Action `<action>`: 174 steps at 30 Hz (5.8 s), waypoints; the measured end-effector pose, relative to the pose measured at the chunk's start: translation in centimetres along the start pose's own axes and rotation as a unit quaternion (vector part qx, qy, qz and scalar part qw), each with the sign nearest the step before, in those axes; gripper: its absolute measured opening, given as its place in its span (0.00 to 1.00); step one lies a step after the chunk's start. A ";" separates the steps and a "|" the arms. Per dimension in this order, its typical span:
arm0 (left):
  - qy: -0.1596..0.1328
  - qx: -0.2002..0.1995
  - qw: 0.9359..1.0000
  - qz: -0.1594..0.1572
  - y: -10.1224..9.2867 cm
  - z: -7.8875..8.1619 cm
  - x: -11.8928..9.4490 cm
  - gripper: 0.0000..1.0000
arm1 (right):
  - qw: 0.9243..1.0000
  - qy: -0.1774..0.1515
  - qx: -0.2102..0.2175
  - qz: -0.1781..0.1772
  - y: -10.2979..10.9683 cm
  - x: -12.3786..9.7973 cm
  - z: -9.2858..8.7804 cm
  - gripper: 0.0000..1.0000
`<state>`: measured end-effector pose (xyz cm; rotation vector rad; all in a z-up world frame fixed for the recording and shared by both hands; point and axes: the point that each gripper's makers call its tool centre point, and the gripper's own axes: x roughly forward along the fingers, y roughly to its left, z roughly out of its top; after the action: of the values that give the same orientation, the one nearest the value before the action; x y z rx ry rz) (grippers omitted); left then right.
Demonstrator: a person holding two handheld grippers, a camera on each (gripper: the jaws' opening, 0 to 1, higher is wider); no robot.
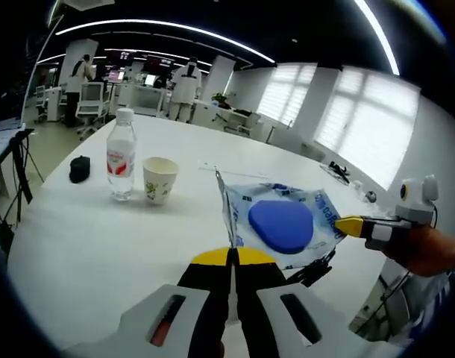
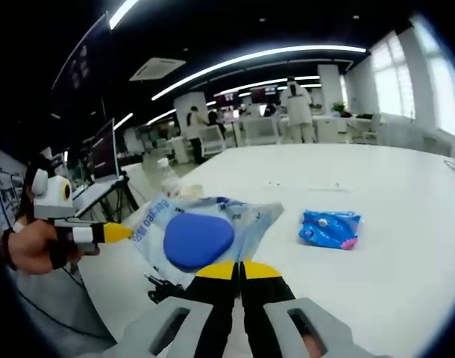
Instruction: Arrange the tabletop items into an orderly group along one side of the table until the central work area is clear of visible clutter.
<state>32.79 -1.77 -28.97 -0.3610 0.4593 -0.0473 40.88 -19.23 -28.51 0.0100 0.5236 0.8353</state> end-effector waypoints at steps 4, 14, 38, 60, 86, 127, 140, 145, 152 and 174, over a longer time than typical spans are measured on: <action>0.006 0.002 1.000 0.000 -0.5 -0.3 0.3 0.00 | 1.000 0.005 0.004 -0.004 -0.4 0.2 -0.7 0.00; 0.022 0.003 1.000 0.002 0.0 -1.8 0.8 0.00 | 1.000 0.022 0.020 -0.007 -1.0 0.3 -2.4 0.00; 0.034 -0.009 0.999 0.013 1.4 -1.3 4.3 0.00 | 0.999 0.035 0.013 -0.003 -2.7 3.8 -1.3 0.00; 0.051 -0.041 0.997 0.027 4.7 -0.8 9.1 0.00 | 0.998 0.063 0.016 0.005 -4.8 10.3 -0.3 0.00; 0.047 -0.088 0.993 0.058 10.5 0.3 15.8 0.00 | 0.995 0.085 0.053 0.010 -7.4 17.9 -0.1 0.00; 0.030 -0.101 0.992 0.074 10.2 1.9 14.4 0.08 | 0.997 0.073 0.031 -0.015 -8.5 19.0 2.5 0.14; 0.032 -0.104 0.992 0.061 6.3 -0.3 11.8 0.08 | 0.997 0.065 0.037 -0.036 -9.9 13.4 1.4 0.14; 0.043 -0.103 0.992 0.051 4.6 -2.1 10.9 0.07 | 0.995 0.069 0.045 -0.050 -10.8 10.8 -0.1 0.14; 0.052 -0.099 0.993 0.036 0.5 -3.7 9.5 0.07 | 0.992 0.071 0.069 -0.073 -12.1 7.1 -2.0 0.14; 0.089 -0.076 0.990 -0.072 -7.9 -4.7 10.7 0.10 | 0.968 0.066 0.202 -0.133 -9.3 -2.7 -8.8 0.17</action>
<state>40.54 -12.03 -34.69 -0.5424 0.6152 -0.1866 42.04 -29.15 -37.00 0.2546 0.7959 0.4584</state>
